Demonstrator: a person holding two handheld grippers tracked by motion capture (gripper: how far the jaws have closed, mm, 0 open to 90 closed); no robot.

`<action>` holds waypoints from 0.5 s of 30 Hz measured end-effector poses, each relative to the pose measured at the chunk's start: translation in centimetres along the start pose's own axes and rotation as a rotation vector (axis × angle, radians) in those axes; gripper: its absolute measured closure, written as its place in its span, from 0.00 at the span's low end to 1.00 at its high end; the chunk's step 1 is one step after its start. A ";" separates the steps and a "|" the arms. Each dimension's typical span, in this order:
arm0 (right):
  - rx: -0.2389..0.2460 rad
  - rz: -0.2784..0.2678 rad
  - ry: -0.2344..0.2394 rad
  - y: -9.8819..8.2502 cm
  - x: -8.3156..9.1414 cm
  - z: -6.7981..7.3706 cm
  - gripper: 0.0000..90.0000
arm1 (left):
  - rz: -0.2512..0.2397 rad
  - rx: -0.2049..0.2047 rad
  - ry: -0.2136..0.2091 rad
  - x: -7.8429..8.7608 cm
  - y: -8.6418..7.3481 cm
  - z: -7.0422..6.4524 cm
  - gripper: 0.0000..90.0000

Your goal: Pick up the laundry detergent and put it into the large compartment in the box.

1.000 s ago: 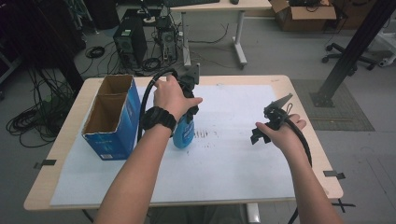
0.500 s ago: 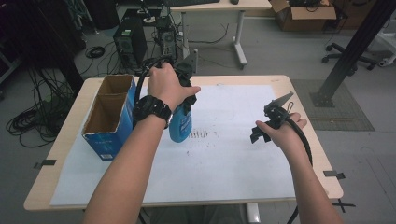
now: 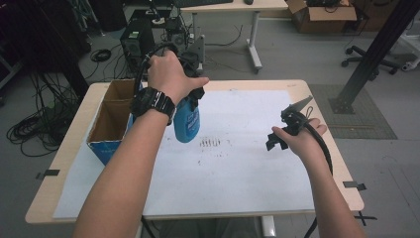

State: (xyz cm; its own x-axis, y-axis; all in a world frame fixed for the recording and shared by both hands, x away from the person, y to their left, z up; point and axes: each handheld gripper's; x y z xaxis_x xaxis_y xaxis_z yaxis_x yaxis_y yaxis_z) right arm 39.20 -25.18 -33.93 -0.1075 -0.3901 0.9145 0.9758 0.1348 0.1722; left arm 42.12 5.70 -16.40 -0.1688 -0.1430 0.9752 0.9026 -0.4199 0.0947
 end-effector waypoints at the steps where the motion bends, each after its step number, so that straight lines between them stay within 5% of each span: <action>1: 0.002 0.000 0.000 0.0 0.0 0.0 0.05 | -0.003 0.001 -0.001 0.2 0.0 0.1 0.41; 15: 0.000 -0.003 -0.004 0.0 0.2 0.0 0.05 | -0.047 0.055 0.003 4.0 -0.5 3.0 0.41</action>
Point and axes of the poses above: each handheld gripper's, and its own axes: x roughly backward along the jaws, y roughly out of its top, z roughly to its left, and after that the axes turned 10 degrees about y, right-handed
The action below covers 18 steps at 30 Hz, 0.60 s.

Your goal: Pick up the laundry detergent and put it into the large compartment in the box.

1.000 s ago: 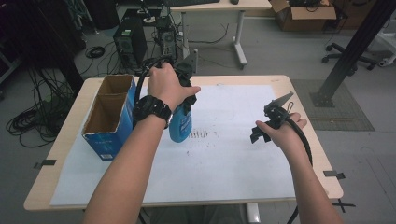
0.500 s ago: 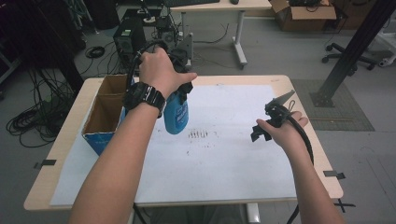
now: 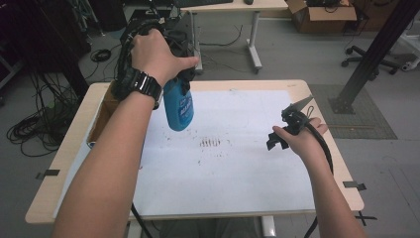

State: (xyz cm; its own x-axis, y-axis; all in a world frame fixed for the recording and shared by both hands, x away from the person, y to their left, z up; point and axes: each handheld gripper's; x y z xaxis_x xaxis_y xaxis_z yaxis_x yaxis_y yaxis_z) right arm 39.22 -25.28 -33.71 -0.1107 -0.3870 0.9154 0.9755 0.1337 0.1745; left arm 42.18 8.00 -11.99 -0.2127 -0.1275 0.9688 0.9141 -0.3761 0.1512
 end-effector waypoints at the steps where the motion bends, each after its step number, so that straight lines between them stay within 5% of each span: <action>1: 0.001 0.000 0.000 0.0 0.0 0.0 0.05 | -0.003 0.003 0.000 0.3 0.0 0.3 0.41; 18: 0.001 0.003 -0.006 0.2 -0.1 0.3 0.05 | -0.026 0.122 0.022 2.5 -1.4 5.3 0.41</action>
Point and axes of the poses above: each handheld gripper's, and its own axes: x roughly backward along the jaws, y roughly out of its top, z roughly to its left, and after that the axes turned 10 degrees about y, right-handed
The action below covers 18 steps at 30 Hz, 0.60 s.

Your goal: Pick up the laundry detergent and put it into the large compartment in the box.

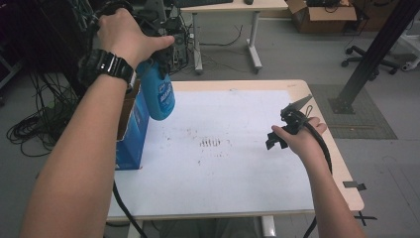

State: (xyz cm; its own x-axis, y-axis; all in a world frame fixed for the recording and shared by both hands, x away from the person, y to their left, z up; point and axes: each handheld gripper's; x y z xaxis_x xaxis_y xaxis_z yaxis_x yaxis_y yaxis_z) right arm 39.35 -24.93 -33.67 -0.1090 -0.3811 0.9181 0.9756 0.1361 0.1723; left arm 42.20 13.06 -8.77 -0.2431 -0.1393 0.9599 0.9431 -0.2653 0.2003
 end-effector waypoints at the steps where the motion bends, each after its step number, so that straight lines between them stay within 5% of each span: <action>1: 0.003 -0.002 0.000 0.0 0.0 0.0 0.05 | 0.001 0.007 -0.001 0.1 -0.1 0.3 0.41; 18: -0.006 0.003 -0.009 0.1 -0.2 -0.1 0.05 | 0.024 0.111 0.022 0.0 -1.9 5.9 0.41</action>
Point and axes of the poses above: each handheld gripper's, and its own axes: x roughly backward along the jaws, y roughly out of its top, z roughly to its left, and after that the axes turned 10 degrees about y, right-handed
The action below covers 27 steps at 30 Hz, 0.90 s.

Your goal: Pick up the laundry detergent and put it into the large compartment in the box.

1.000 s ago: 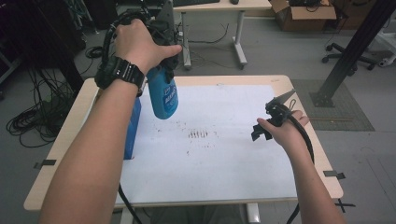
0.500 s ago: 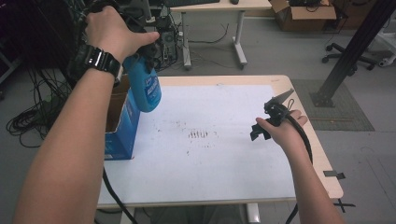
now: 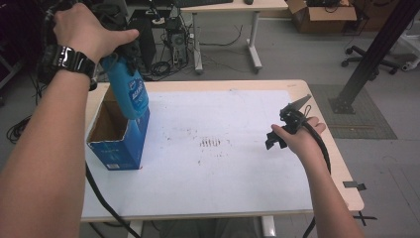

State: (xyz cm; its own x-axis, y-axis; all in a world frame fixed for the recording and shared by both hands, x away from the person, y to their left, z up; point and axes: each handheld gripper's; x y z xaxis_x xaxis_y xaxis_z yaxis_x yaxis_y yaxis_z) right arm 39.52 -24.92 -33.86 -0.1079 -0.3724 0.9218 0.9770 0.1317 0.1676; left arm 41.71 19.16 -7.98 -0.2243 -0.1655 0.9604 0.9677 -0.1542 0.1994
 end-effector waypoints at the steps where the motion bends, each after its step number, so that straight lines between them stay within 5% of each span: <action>1: 0.000 0.000 0.000 0.0 0.0 0.0 0.05 | -0.001 0.007 0.003 0.0 -0.1 0.3 0.41; 15: 0.003 0.004 -0.006 0.2 -0.2 0.2 0.05 | 0.016 0.108 0.037 -1.5 -1.1 4.7 0.41; 27: 0.006 0.013 -0.006 0.3 -0.6 0.5 0.05 | 0.027 0.125 0.027 -3.1 -1.4 5.8 0.41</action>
State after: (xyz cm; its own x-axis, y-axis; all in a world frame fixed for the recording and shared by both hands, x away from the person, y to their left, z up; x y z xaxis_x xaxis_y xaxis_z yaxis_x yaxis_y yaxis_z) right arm 39.80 -24.15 -34.20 -0.0965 -0.3654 0.9259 0.9773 0.1415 0.1577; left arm 41.71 25.59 -10.15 -0.1995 -0.1947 0.9604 0.9798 -0.0272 0.1980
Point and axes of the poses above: each handheld gripper's, and its own axes: x roughly backward along the jaws, y roughly out of its top, z roughly to its left, and after that the axes turned 10 degrees about y, right-handed
